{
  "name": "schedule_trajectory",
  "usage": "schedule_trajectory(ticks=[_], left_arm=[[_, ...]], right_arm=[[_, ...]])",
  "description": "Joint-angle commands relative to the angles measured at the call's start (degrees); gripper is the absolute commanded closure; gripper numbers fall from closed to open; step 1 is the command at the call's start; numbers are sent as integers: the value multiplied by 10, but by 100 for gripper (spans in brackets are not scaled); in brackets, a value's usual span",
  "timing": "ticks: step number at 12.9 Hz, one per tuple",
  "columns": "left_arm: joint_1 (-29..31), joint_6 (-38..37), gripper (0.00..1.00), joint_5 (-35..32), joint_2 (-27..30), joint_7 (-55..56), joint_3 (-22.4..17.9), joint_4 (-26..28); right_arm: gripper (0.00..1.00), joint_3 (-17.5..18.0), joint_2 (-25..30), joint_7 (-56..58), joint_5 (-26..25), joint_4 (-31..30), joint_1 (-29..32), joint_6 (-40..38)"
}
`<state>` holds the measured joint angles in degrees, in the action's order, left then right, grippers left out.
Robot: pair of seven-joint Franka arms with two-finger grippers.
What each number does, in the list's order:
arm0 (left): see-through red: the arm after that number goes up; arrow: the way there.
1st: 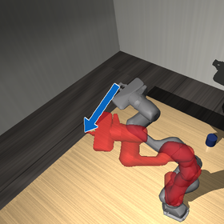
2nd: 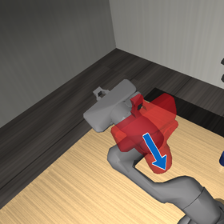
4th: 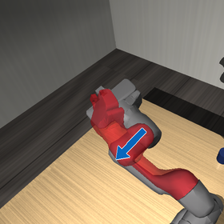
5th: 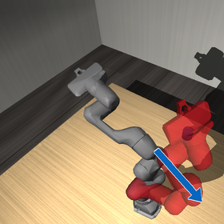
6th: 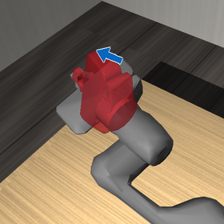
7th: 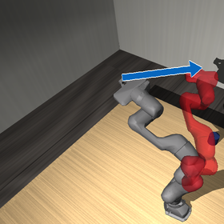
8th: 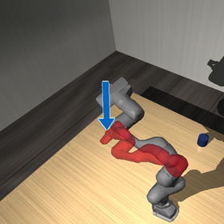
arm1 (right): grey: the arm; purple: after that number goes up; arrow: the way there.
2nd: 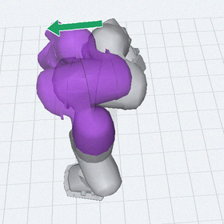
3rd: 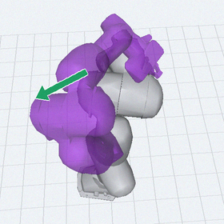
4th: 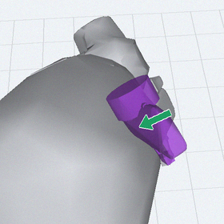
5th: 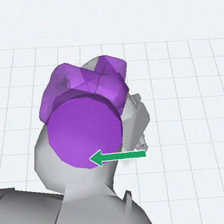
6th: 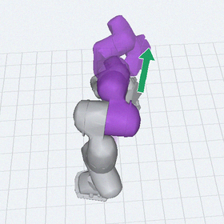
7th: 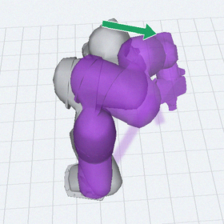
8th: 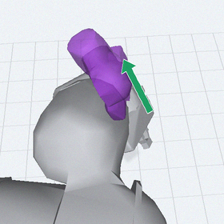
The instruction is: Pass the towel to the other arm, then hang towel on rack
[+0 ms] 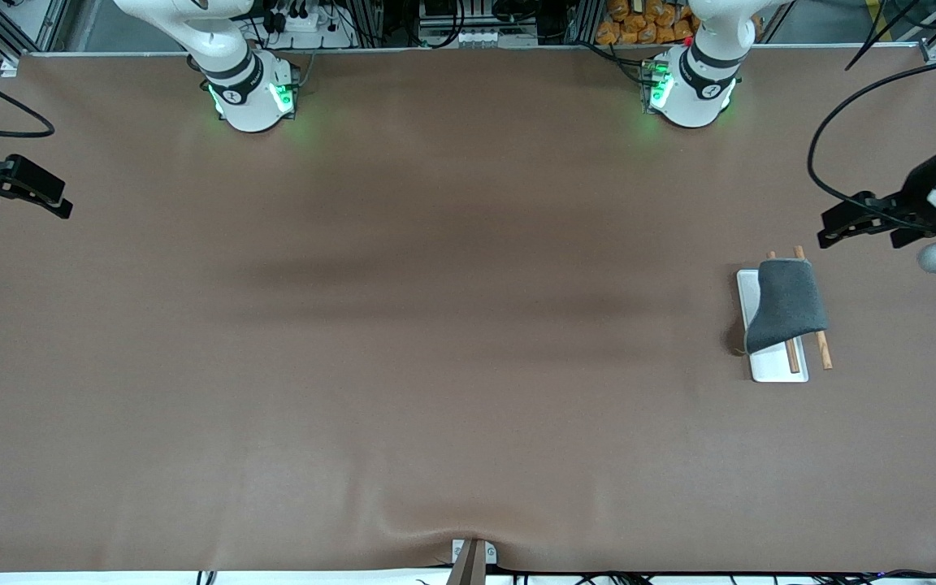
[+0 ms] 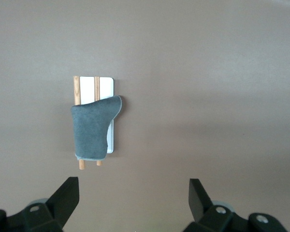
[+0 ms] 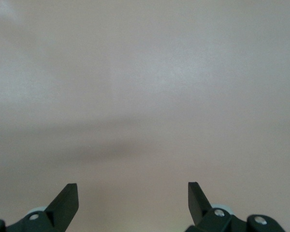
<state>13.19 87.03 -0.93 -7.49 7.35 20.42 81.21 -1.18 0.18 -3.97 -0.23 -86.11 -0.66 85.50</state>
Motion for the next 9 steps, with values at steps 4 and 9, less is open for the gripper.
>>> schedule_trajectory(ticks=[4,9], left_arm=[[-135,-2,0,-3,37,14,-126,19],[-135,-1,0,-3,64,14,-128,43]], right_arm=[[0,7,-3,5,-8,15,6,-21],[0,7,-4,2,-9,15,6,-31]])
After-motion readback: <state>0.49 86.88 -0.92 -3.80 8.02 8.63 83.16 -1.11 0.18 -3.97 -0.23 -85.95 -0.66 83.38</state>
